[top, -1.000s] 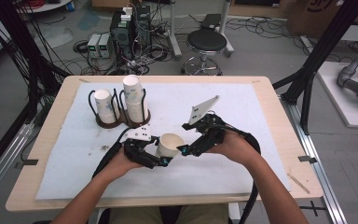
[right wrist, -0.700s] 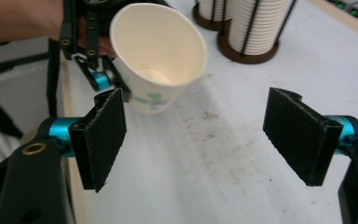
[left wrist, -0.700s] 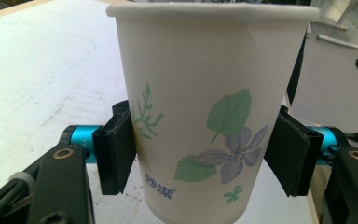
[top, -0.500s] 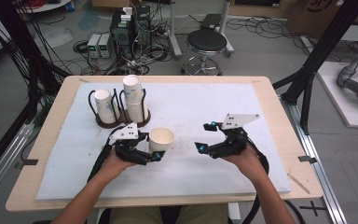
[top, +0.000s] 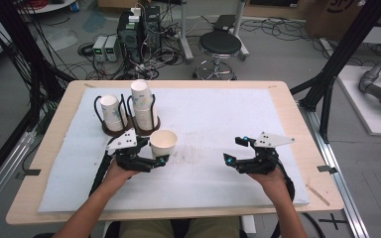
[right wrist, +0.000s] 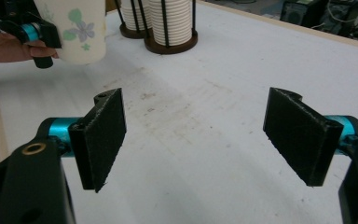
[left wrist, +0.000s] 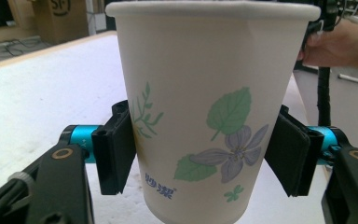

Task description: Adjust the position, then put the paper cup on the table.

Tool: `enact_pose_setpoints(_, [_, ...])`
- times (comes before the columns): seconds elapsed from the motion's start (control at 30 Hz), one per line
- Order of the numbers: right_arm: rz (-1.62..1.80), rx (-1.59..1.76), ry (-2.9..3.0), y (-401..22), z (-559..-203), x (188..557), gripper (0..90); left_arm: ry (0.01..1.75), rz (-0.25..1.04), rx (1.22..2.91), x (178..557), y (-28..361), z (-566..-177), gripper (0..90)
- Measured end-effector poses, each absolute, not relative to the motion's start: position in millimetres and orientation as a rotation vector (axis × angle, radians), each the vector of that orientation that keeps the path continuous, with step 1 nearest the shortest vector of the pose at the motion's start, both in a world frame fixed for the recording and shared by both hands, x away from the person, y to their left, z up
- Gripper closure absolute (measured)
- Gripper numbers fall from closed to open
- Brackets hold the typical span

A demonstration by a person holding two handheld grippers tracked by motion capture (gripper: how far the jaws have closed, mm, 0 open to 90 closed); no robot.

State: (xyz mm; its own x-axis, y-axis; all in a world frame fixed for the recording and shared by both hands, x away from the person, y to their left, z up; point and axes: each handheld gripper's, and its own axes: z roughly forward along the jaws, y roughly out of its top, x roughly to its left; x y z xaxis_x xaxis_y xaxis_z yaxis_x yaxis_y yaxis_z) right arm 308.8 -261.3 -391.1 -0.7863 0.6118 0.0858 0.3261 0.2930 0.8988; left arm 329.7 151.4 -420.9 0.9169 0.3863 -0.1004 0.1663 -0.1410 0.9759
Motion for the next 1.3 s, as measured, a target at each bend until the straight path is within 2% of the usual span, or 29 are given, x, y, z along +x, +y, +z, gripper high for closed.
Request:
enact_pose_setpoints(0.7, [1.472,0.907,2.264,-270,-397,308,21.9,0.460,0.229,1.685,333,159,-423,31.6])
enact_pose_setpoints(0.9, [1.462,0.901,2.260,-269,-397,307,21.9,0.519,0.229,1.647,342,161,-425,31.3])
enact_pose_setpoints(1.3, [1.466,0.891,2.277,-270,-396,308,21.9,0.557,0.238,1.642,365,126,-426,31.2])
